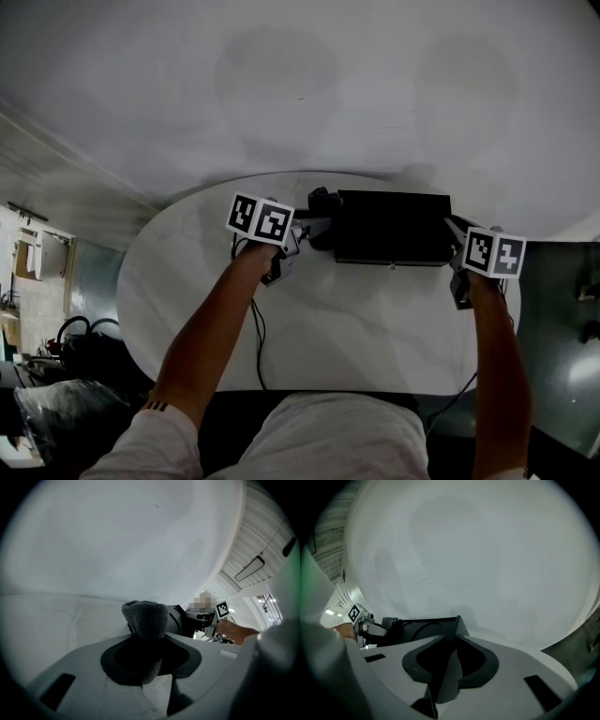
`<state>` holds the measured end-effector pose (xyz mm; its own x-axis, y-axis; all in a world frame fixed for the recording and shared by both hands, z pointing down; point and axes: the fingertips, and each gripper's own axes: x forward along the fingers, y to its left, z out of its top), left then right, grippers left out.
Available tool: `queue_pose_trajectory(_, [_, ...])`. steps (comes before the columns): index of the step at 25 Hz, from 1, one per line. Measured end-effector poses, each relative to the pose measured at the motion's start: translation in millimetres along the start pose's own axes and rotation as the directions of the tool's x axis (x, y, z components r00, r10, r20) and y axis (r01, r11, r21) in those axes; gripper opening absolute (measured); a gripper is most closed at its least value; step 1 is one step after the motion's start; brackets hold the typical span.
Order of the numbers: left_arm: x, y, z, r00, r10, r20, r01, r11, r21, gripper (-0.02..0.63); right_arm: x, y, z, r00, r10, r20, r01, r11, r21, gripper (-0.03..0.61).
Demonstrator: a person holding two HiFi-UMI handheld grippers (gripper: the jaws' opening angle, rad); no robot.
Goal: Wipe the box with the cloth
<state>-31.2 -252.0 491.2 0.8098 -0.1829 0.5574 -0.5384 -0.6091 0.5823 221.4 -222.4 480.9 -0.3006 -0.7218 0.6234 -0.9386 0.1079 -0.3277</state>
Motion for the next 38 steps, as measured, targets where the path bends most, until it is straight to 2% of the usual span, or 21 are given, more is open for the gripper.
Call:
queue_pose_trajectory(19, [-22.2,-39.1,-56.0,1.000,-0.017,-0.003,0.017,1.000,0.000,0.118,0.9,-0.1,0.6,1.000,-0.003,0.008,0.003,1.000,-0.008,0.075])
queue_pose_trajectory(24, [-32.6,-42.1,-63.3,1.000,-0.011,0.002,0.011,1.000,-0.006,0.118,2.1,0.8,1.0,1.000,-0.005,0.001,0.005,0.999,-0.046,0.077])
queue_pose_trajectory(27, [-44.9,-48.0,-53.0,1.000,0.006,0.030,-0.006,1.000,0.029,0.118,-3.0,2.4,4.1,1.000,-0.018,0.006,0.019,0.996,-0.091,0.076])
queue_pose_trajectory(31, [-65.1,-60.9,-24.7,0.994,0.026,0.105,-0.037,0.994,0.101,0.118,-24.1,13.1,23.6,0.998,0.012,0.059,-0.003,0.990,-0.138,0.077])
queue_pose_trajectory(38, [-87.3,-87.6,28.6,0.963,0.030,0.269,-0.091,0.972,0.218,0.118,-67.5,45.9,68.8,0.983,0.094,0.157,-0.055,0.969,-0.240,0.075])
